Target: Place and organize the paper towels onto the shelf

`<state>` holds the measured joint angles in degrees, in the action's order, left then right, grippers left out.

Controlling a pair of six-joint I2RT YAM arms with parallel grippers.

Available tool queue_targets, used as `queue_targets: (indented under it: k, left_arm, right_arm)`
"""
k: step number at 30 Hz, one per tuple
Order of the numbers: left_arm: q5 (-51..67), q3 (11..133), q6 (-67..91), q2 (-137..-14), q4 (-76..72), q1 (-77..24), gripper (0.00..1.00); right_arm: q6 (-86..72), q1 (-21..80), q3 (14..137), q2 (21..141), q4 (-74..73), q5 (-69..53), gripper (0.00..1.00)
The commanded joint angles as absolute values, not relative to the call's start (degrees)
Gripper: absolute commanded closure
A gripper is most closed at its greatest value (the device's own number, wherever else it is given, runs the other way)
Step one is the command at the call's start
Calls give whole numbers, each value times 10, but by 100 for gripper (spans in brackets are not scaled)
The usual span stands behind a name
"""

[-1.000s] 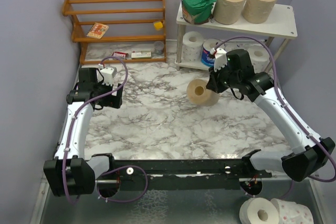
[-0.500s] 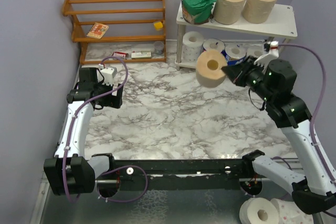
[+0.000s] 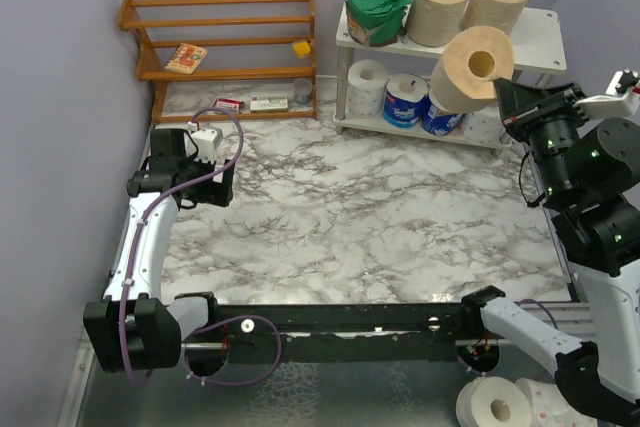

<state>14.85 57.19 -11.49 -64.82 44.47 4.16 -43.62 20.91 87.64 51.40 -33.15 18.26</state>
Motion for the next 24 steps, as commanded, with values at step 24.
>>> queue_targets:
  k: [24]
  left_arm:
    - [165, 572, -125, -621, 443, 46, 1]
  right_arm:
    - [-327, 101, 1036, 745, 63, 448, 99]
